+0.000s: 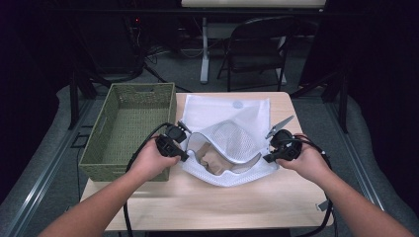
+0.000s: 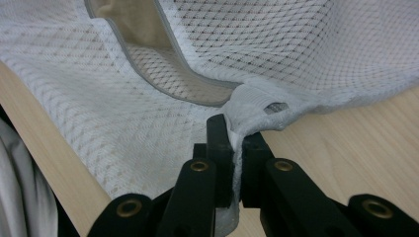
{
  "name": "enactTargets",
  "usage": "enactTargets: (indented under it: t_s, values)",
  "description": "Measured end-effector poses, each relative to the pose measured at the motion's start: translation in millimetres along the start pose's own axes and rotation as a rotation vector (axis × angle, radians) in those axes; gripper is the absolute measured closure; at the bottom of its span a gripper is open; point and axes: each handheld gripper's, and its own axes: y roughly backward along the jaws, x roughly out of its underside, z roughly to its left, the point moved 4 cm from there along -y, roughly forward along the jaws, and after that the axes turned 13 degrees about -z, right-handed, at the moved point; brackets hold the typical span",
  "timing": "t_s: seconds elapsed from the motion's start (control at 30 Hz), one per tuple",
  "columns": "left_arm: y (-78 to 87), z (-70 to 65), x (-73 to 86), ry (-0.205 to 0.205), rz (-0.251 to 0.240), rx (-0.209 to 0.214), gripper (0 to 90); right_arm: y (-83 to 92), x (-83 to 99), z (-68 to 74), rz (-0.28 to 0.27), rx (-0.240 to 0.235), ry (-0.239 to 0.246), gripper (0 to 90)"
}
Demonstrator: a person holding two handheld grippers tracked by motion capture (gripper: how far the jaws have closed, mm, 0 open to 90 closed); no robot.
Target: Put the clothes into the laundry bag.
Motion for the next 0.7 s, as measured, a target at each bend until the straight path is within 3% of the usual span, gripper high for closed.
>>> enactTargets:
  t_s: [0.7]
  values:
    - [19.3, 16.7, -14.0, 0.015, -0.028, -0.036, 86.9, 18.0, -12.6, -17.4, -0.04, 0.036, -0.011, 86.3]
